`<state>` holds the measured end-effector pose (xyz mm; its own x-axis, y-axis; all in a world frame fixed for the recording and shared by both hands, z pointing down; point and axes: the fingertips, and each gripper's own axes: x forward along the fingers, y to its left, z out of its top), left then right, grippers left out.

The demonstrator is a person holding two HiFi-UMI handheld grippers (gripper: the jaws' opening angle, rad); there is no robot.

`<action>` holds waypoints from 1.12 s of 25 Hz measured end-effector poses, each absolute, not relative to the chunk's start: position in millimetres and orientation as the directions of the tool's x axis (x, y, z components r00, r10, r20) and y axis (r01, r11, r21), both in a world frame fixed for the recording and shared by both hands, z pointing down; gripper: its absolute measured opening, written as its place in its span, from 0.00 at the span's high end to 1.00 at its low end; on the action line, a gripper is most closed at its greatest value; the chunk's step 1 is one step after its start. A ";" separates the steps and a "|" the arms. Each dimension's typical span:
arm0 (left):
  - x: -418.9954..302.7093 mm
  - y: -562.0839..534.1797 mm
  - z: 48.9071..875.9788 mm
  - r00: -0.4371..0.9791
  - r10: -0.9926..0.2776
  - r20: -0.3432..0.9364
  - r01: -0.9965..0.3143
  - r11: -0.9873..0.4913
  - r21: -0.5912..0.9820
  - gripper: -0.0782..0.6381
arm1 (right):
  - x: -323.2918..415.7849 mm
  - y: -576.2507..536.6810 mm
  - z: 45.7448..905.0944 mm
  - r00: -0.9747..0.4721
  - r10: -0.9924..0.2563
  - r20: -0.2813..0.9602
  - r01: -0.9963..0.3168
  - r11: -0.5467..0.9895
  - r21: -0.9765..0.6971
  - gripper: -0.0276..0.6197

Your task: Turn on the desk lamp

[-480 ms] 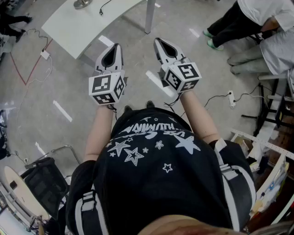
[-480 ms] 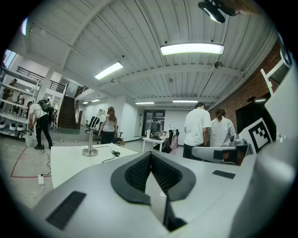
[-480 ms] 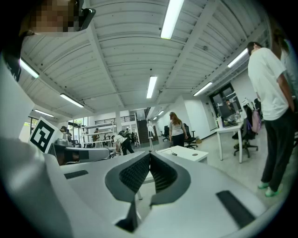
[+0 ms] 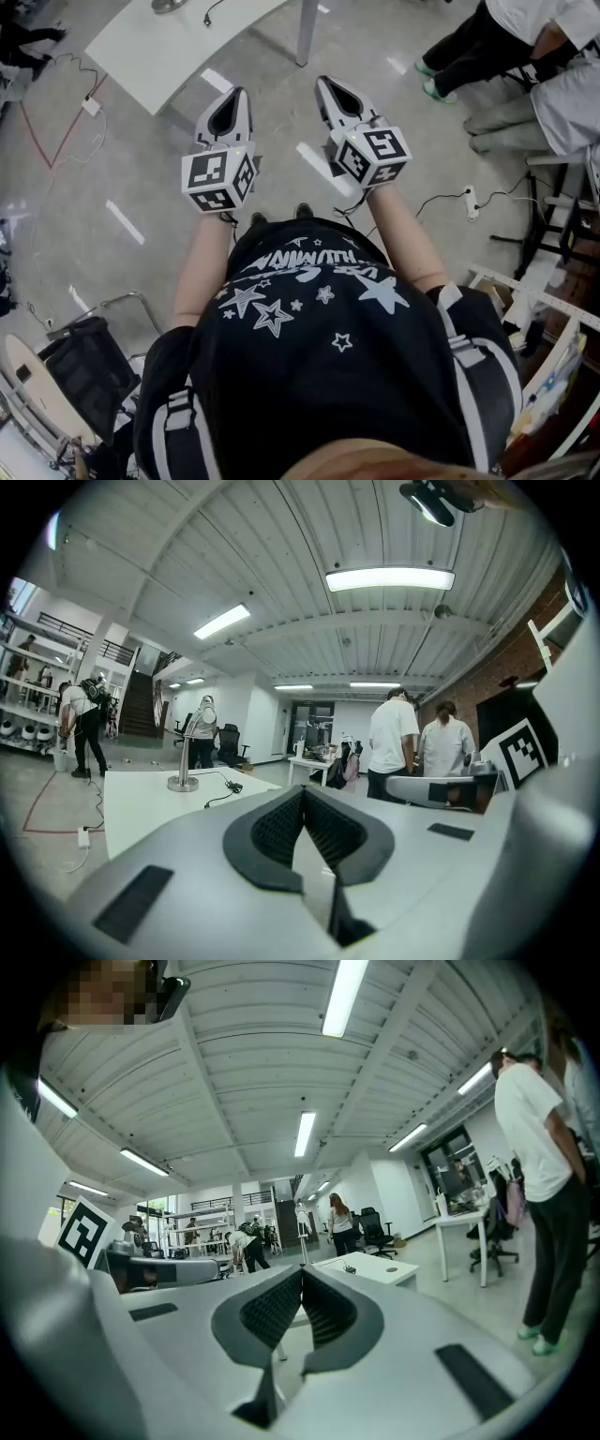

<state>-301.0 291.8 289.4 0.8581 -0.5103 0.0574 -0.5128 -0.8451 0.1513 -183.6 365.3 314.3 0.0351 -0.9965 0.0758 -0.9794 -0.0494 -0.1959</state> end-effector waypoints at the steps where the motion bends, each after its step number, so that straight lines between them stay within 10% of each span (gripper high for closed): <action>1: -300.6 292.3 289.5 0.858 -0.510 0.058 -0.513 -0.845 0.153 0.88 | -183.4 365.6 314.5 0.035 -0.996 0.076 -0.979 -0.049 -0.196 0.95; 28: -251.6 308.3 292.9 0.834 -0.547 0.072 -0.552 -0.825 0.119 0.88 | -136.6 376.3 328.4 -0.030 -0.996 0.084 -0.981 0.013 -0.192 0.95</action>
<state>-251.6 308.3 292.9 0.8340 -0.5471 0.0720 -0.5518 -0.8254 0.1191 -136.6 376.3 328.4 -0.0300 -0.9960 0.0842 -0.9814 0.0133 -0.1917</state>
